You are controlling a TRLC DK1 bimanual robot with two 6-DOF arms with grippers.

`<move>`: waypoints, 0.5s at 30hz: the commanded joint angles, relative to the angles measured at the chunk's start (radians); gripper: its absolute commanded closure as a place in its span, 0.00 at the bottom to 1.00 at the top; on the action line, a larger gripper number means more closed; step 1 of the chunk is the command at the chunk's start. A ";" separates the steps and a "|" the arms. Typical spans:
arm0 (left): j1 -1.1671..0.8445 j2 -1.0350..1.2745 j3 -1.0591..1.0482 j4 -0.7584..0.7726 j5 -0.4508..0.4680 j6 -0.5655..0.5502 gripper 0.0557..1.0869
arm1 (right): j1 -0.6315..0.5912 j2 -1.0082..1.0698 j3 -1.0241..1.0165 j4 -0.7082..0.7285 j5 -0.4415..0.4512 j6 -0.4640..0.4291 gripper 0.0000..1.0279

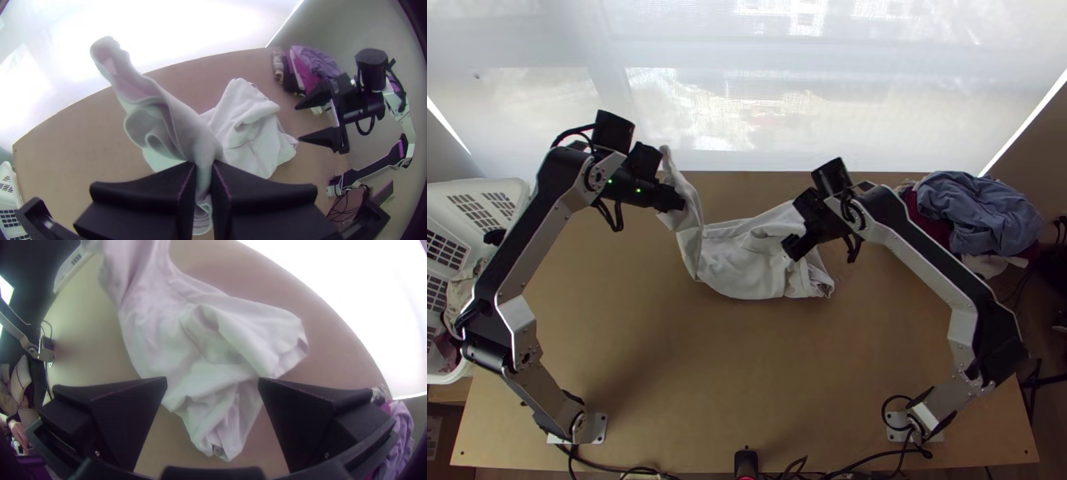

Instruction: Fold the t-shirt

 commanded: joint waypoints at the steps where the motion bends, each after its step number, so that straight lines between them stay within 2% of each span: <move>1: -0.120 0.047 0.045 0.065 0.009 -0.009 0.97 | -0.114 -0.154 -0.025 -0.057 -0.001 0.023 0.07; 7: -0.217 0.133 0.111 0.136 0.009 -0.035 0.97 | -0.163 -0.264 -0.091 -0.083 -0.001 0.026 0.07; 15: -0.318 0.225 0.177 0.151 0.022 -0.043 0.97 | -0.192 -0.312 -0.109 -0.110 0.001 0.041 0.07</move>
